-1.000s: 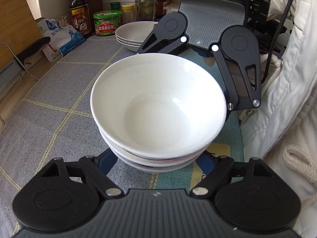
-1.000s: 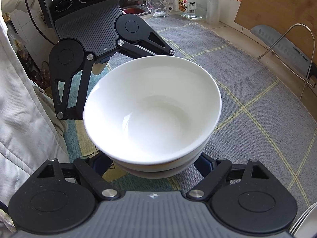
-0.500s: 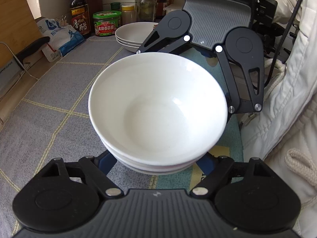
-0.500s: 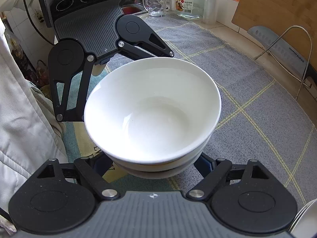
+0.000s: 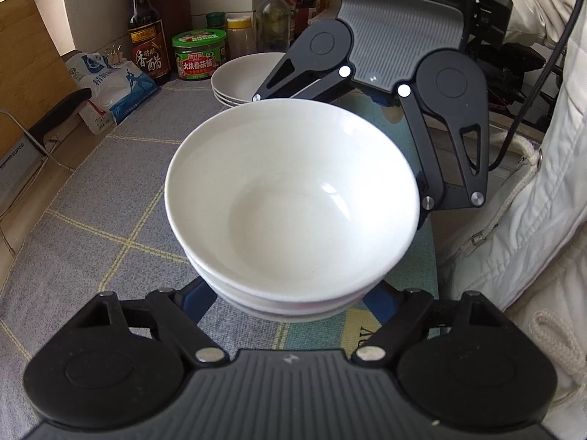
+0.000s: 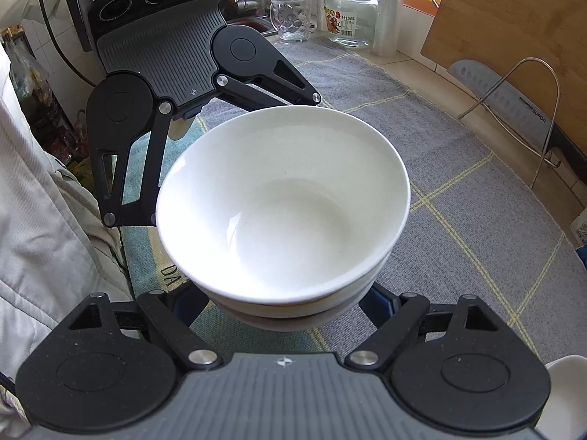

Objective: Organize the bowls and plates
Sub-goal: 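Lift the bowl stack with both grippers and carry it over the fruit-print plates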

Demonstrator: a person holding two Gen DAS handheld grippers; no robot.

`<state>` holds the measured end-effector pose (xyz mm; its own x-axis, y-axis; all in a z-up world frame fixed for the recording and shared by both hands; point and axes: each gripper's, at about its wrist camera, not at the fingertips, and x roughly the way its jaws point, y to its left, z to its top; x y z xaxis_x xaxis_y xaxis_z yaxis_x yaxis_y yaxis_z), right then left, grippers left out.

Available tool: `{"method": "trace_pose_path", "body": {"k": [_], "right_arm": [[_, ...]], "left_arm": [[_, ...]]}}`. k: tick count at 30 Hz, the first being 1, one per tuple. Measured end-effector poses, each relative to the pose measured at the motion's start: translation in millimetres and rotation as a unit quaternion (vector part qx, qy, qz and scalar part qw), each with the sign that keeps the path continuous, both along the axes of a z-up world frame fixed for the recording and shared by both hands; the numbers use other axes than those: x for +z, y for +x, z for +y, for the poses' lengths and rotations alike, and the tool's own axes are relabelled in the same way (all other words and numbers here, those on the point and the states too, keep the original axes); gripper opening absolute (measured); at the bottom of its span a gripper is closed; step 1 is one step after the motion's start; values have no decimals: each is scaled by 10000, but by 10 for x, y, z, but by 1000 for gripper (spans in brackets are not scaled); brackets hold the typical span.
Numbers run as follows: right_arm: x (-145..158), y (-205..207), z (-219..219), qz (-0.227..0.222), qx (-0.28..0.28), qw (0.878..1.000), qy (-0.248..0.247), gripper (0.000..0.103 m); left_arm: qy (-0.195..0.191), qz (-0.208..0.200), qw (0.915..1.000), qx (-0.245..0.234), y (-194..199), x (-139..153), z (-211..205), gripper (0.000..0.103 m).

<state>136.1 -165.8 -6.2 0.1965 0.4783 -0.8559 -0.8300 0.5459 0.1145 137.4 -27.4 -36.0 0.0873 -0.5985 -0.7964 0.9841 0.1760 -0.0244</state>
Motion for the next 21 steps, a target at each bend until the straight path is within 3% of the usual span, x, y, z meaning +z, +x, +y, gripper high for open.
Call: {"method": "trace_pose_path", "body": {"k": [11, 21], "right_arm": [[218, -39, -663, -97, -24, 9999, -15, 90], [331, -3, -1382, -226, -397, 9988, -151, 90]], "left_arm": [[-92, 4, 9999, 66, 11, 142, -622, 85], [-205, -109, 9995, -233, 197, 192, -1343, 85]]}}
